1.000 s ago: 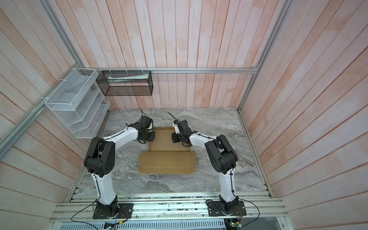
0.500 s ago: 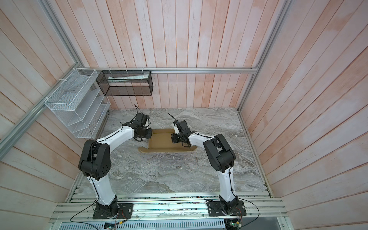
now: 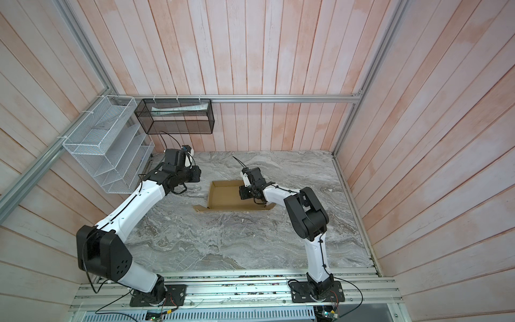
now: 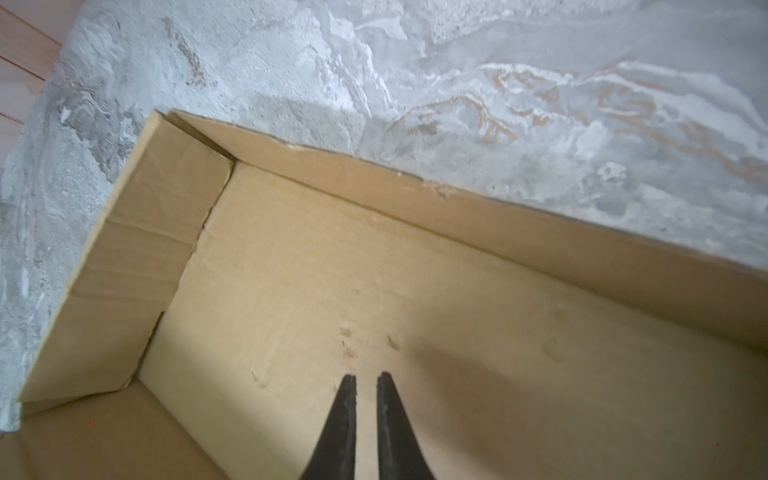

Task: Fold the paper box

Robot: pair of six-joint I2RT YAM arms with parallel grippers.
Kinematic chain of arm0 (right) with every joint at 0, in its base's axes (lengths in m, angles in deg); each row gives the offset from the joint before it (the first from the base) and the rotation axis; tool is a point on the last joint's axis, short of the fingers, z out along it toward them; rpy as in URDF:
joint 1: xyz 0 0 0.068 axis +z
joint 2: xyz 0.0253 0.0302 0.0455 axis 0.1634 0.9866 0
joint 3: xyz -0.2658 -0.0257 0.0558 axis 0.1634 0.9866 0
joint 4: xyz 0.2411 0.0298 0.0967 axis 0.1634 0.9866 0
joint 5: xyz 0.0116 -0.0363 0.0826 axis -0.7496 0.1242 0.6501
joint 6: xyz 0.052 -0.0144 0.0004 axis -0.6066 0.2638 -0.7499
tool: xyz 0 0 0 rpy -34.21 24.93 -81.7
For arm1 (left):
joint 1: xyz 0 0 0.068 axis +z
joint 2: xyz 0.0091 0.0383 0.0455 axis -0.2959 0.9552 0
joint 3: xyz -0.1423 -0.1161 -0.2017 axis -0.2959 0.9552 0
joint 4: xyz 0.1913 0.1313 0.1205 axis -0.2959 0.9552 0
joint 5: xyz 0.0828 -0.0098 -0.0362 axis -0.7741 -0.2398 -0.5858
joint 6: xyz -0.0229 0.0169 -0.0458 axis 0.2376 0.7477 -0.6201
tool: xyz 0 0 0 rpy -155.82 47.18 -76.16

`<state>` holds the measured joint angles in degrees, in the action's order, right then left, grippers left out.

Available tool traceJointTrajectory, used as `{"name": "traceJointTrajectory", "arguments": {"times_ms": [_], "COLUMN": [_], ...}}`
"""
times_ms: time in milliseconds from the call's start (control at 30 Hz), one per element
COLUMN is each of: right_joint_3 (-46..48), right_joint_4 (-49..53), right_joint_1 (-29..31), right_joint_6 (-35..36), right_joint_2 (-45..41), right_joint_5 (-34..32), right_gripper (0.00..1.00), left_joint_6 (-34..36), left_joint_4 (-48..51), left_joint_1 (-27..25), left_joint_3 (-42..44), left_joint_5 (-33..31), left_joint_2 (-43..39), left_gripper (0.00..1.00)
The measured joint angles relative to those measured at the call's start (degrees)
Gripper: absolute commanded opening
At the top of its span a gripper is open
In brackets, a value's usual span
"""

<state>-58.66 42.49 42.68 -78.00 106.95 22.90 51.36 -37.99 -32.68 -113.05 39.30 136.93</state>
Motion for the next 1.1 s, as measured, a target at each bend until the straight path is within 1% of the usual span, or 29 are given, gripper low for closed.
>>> {"name": "traceJointTrajectory", "arguments": {"times_ms": [133,267,400,500,633,867,1100], "right_joint_3": [-2.4,-2.64,-2.64,-2.64,-2.64,-1.05,3.17], "right_joint_4": [0.81,2.1,3.91,4.85,5.66,6.23,7.82], "right_joint_1": [-0.09,-0.42,-1.27,-2.12,-3.3,-4.52,-6.08], "right_joint_6": [0.68,1.18,2.21,2.69,3.5,3.91,4.2], "right_joint_2": [-0.07,-0.98,-3.8,-7.34,-12.9,-20.26,-23.63], "right_joint_5": [-0.04,-0.28,-0.96,-1.62,-2.47,-3.56,-3.93], "right_gripper": [0.13,0.13,0.13,0.13,0.13,0.13,0.13], "left_joint_6": [-1.03,-2.64,-5.03,-6.62,-8.9,-12.83,-17.05], "left_joint_4": [-0.42,-0.9,-2.08,-2.14,-1.09,3.23,10.69], "left_joint_1": [0.04,0.04,-0.7,-2.95,-6.56,-14.75,-18.08], "left_joint_3": [3.37,6.71,11.45,14.21,15.15,15.34,15.04], "left_joint_5": [0.57,1.31,2.29,1.84,1.18,-4.09,-8.96], "left_joint_2": [-6.21,-11.93,-18.88,-23.87,-28.46,-32.28,-36.17], "left_gripper": [0.37,0.36,0.36,0.36,0.36,0.36,0.36]}}
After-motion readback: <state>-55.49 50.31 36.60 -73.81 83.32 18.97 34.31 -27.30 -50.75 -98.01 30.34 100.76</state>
